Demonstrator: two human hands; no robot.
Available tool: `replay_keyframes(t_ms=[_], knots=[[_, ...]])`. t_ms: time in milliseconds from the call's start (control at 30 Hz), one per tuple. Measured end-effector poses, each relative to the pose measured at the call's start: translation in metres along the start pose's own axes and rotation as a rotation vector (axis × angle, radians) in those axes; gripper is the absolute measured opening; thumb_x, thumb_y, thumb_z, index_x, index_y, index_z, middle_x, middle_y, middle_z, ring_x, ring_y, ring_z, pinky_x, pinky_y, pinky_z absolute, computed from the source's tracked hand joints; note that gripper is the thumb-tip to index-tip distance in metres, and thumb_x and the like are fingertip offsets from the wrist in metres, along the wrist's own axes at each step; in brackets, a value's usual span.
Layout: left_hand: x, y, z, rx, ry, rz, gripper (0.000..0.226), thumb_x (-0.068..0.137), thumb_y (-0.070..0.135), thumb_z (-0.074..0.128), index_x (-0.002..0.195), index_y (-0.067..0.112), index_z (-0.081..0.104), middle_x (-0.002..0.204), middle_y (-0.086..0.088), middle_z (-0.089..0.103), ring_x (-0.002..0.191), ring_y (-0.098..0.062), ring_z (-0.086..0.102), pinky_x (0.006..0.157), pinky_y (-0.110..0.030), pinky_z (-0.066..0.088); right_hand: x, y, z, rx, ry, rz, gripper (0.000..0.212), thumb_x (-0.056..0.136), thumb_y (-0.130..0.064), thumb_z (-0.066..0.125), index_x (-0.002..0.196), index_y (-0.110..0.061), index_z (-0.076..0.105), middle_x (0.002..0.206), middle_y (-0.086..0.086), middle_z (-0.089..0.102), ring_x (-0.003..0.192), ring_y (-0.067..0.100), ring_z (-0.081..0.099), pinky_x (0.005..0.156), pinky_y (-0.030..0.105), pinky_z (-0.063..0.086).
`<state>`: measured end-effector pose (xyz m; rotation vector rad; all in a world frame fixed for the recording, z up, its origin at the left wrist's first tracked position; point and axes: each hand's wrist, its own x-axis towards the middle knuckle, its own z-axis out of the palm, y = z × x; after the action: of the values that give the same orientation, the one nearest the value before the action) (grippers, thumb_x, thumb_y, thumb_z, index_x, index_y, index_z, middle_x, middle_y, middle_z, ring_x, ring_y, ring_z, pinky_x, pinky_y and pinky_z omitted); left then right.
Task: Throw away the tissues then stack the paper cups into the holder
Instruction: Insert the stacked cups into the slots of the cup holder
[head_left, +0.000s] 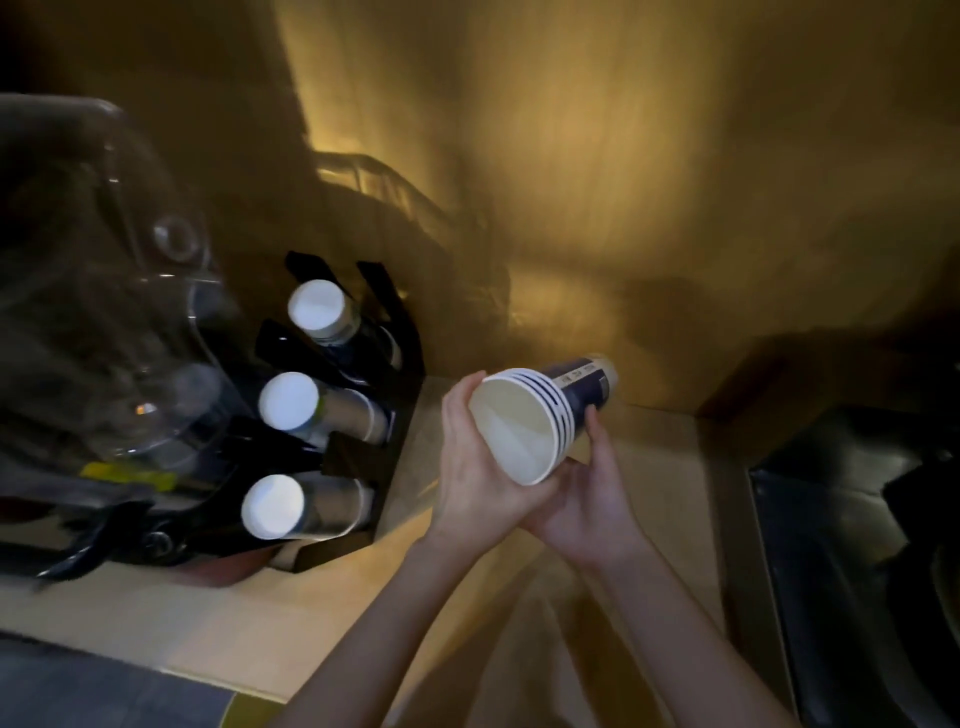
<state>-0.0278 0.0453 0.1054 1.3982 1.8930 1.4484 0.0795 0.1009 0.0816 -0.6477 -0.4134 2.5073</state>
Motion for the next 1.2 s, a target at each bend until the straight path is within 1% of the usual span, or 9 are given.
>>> replay_keyframes(t_ms=[267, 467, 567, 633, 700, 800, 1000, 1067, 1200], knots=[[0.014, -0.016, -0.075, -0.029, 0.102, -0.023, 0.088, 0.055, 0.044, 0.080, 0.124, 0.030, 0.028, 0.121, 0.004, 0.048, 0.116, -0.007, 0.051, 0.093, -0.026, 0.049, 0.046, 0.014, 0.062, -0.375, -0.099, -0.035, 0.080, 0.053, -0.046, 0.083, 0.121, -0.016, 0.056, 0.105, 0.009, 0.072, 0.097, 0.025, 0.069, 0.073, 0.036, 0.058], [0.048, -0.017, -0.125, 0.020, 0.180, -0.032, 0.082, 0.061, 0.031, 0.077, 0.126, 0.029, 0.026, 0.129, -0.002, 0.048, 0.117, -0.009, 0.051, 0.098, -0.020, 0.045, 0.088, 0.001, 0.128, -0.963, -0.038, -0.420, 0.066, 0.056, -0.021, 0.083, 0.115, -0.024, 0.053, 0.102, -0.009, 0.070, 0.094, 0.000, 0.066, 0.080, 0.017, 0.053], [0.070, -0.013, -0.150, 0.115, 0.189, -0.007, 0.091, 0.061, 0.040, 0.065, 0.139, 0.014, 0.026, 0.141, -0.011, 0.042, 0.132, -0.022, 0.040, 0.108, -0.043, 0.039, 0.112, -0.003, 0.163, -1.145, -0.034, -0.598, 0.085, 0.047, -0.031, 0.087, 0.121, -0.021, 0.047, 0.121, -0.003, 0.063, 0.109, 0.007, 0.061, 0.097, 0.030, 0.048], [0.080, -0.002, -0.166, 0.129, 0.207, -0.003, 0.093, 0.061, 0.041, 0.062, 0.142, 0.015, 0.024, 0.147, -0.009, 0.037, 0.135, -0.019, 0.035, 0.113, -0.035, 0.032, 0.128, -0.002, 0.176, -1.261, -0.007, -0.639, 0.094, 0.048, -0.032, 0.088, 0.129, -0.020, 0.042, 0.129, -0.008, 0.053, 0.116, 0.007, 0.053, 0.101, 0.031, 0.043], [0.089, 0.011, -0.180, 0.143, 0.234, 0.019, 0.090, 0.062, 0.045, 0.058, 0.142, 0.019, 0.025, 0.147, -0.005, 0.037, 0.134, -0.015, 0.036, 0.109, -0.026, 0.030, 0.141, 0.001, 0.179, -1.332, -0.018, -0.634, 0.092, 0.058, -0.020, 0.086, 0.135, -0.018, 0.036, 0.122, -0.010, 0.048, 0.115, 0.006, 0.048, 0.090, 0.017, 0.041], [0.103, 0.022, -0.193, 0.117, 0.275, 0.055, 0.087, 0.069, 0.046, 0.066, 0.142, 0.021, 0.025, 0.145, -0.001, 0.040, 0.132, -0.014, 0.039, 0.111, -0.037, 0.034, 0.156, 0.010, 0.170, -1.365, -0.047, -0.632, 0.087, 0.061, -0.014, 0.084, 0.134, -0.018, 0.036, 0.124, -0.005, 0.053, 0.116, 0.009, 0.049, 0.084, 0.006, 0.041], [0.124, 0.011, -0.190, 0.309, 0.289, 0.032, 0.072, 0.079, 0.032, 0.068, 0.140, 0.024, 0.031, 0.137, -0.004, 0.044, 0.124, -0.017, 0.043, 0.097, -0.024, 0.033, 0.187, 0.020, 0.146, -1.432, 0.018, -0.486, 0.099, 0.055, -0.028, 0.085, 0.137, -0.022, 0.031, 0.140, 0.005, 0.046, 0.126, 0.020, 0.047, 0.105, 0.043, 0.043], [0.127, 0.002, -0.188, 0.327, 0.247, -0.005, 0.073, 0.079, 0.030, 0.068, 0.141, 0.024, 0.030, 0.136, -0.006, 0.042, 0.125, -0.019, 0.041, 0.095, -0.023, 0.030, 0.192, 0.020, 0.140, -1.381, 0.043, -0.393, 0.084, 0.069, -0.016, 0.075, 0.139, -0.018, 0.029, 0.136, 0.004, 0.046, 0.120, 0.018, 0.047, 0.101, 0.036, 0.043], [0.126, -0.011, -0.179, 0.322, 0.136, -0.087, 0.085, 0.080, 0.025, 0.068, 0.145, 0.027, 0.013, 0.139, -0.010, 0.036, 0.128, -0.022, 0.038, 0.101, -0.028, 0.031, 0.198, 0.016, 0.128, -1.115, 0.218, -0.179, 0.033, 0.083, -0.010, 0.050, 0.115, -0.012, 0.053, 0.092, 0.002, 0.055, 0.075, 0.013, 0.050, 0.063, 0.026, 0.037]])
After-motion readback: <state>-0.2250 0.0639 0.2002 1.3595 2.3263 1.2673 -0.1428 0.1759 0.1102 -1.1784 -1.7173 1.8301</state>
